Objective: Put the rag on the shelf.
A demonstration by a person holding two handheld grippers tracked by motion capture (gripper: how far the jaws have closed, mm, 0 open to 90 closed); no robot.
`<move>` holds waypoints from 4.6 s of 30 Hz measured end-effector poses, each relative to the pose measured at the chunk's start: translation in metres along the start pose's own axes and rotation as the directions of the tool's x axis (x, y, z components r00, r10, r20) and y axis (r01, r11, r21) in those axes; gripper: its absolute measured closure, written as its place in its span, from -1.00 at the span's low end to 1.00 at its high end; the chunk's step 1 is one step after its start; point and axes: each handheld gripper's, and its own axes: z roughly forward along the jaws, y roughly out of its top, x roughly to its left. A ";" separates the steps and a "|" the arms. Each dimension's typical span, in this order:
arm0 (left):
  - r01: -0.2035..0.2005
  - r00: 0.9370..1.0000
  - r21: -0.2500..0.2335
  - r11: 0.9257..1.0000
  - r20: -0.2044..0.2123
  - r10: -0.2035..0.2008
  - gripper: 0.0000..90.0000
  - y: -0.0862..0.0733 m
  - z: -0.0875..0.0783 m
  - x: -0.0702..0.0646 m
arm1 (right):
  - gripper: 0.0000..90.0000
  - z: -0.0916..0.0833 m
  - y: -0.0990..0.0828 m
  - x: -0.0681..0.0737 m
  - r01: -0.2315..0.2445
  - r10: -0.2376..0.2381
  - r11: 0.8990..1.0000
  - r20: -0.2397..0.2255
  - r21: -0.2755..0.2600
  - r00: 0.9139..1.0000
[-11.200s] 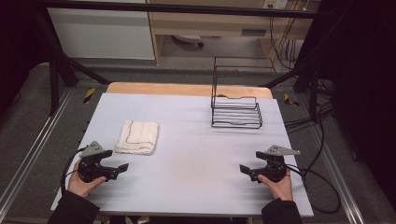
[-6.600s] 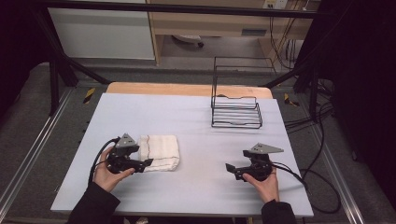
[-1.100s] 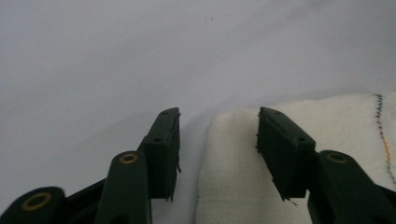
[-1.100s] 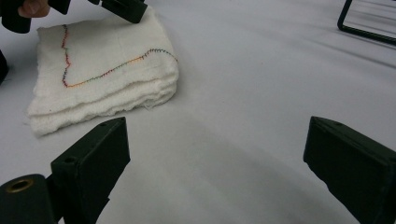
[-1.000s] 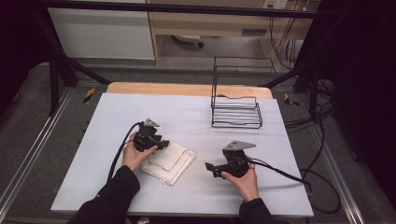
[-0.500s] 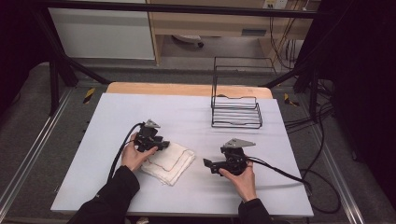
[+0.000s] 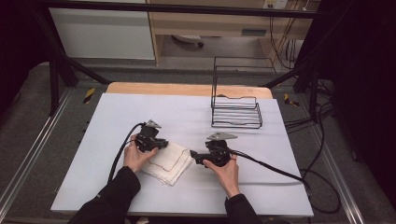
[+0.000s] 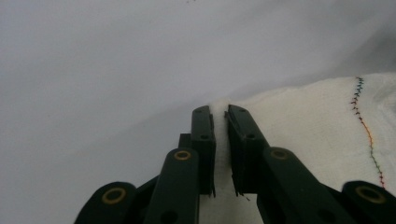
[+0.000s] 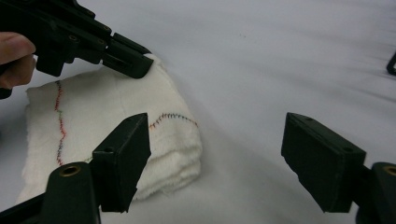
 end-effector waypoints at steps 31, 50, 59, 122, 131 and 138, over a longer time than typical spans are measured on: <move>-0.012 1.000 -0.044 0.999 0.010 0.013 0.84 -0.002 -0.011 -0.002 | 0.72 0.032 -0.009 0.017 -0.117 0.118 0.988 -0.009 0.105 0.993; -0.005 1.000 -0.180 0.984 0.020 0.009 0.84 -0.004 -0.053 -0.008 | 0.88 0.005 0.009 0.029 -0.037 0.037 0.999 -0.071 -0.011 0.997; -0.007 1.000 -0.298 0.954 0.006 0.009 0.84 -0.006 -0.085 -0.011 | 0.89 -0.012 0.027 0.040 0.030 -0.040 0.992 -0.086 -0.120 0.995; -0.051 0.998 -0.692 0.720 -0.017 0.054 0.84 0.050 -0.128 -0.080 | 0.89 -0.118 0.085 0.030 0.205 -0.208 0.861 0.045 -0.466 0.977; -0.057 0.998 -0.716 0.696 -0.017 0.064 0.84 0.064 -0.130 -0.086 | 0.89 -0.130 0.092 0.024 0.202 -0.198 0.846 0.060 -0.493 0.978; -0.047 0.998 -0.734 0.677 -0.009 0.059 0.84 0.077 -0.131 -0.089 | 0.89 -0.135 0.100 0.019 0.198 -0.187 0.833 0.074 -0.517 0.980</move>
